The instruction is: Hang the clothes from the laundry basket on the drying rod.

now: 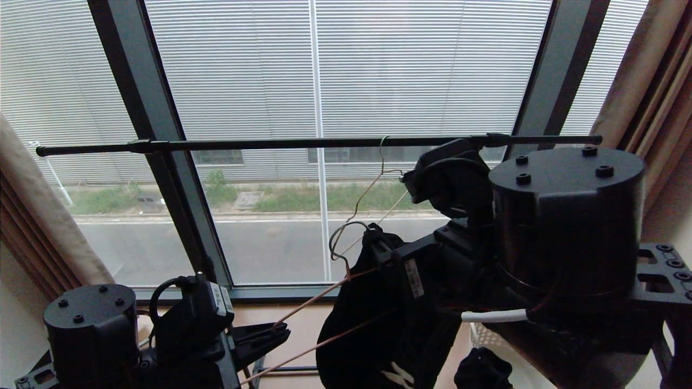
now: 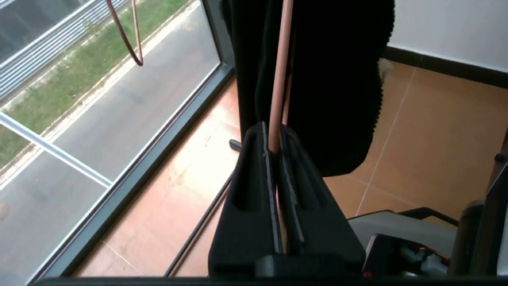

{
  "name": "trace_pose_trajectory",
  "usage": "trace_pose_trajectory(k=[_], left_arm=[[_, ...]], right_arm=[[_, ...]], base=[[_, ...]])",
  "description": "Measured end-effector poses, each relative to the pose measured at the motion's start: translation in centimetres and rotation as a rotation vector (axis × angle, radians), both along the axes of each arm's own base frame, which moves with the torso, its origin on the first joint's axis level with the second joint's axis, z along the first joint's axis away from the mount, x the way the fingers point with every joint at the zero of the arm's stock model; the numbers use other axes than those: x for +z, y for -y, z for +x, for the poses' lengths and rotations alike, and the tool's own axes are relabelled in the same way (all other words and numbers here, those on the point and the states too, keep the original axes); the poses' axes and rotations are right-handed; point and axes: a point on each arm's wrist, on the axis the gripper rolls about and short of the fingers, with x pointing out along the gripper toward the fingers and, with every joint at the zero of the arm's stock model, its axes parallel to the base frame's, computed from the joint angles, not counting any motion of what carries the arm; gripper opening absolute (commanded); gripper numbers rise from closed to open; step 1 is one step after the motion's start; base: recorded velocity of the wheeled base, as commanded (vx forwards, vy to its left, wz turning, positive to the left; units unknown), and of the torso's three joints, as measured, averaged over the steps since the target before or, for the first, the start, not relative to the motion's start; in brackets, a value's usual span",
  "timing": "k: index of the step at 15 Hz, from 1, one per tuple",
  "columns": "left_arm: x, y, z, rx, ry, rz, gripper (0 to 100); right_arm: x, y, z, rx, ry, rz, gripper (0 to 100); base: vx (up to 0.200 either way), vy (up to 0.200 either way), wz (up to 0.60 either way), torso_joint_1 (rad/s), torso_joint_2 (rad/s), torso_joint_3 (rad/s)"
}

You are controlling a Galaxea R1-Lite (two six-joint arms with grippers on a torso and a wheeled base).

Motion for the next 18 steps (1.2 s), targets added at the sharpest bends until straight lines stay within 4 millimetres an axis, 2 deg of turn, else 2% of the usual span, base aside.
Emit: trace_pose_trajectory(k=[7, 12, 18], left_arm=[[0.1, 0.1, -0.1, -0.008, 0.008, -0.007, 0], [0.2, 0.0, 0.1, 0.005, 0.009, -0.015, 0], [0.3, -0.4, 0.7, 0.040, 0.003, -0.029, 0]], right_arm=[[-1.0, -2.0, 1.1, -0.037, 0.002, -0.032, 100], [-1.9, -1.9, 0.6, -0.025, -0.016, -0.067, 100], [-2.0, -1.8, -0.1, -0.005, -0.020, -0.079, 100]], base=[[0.000, 0.000, 0.00, 0.000, 0.00, 0.000], [0.000, 0.000, 0.00, 0.000, 0.00, 0.000], [0.000, 0.000, 0.00, 0.000, 0.00, 0.000]])
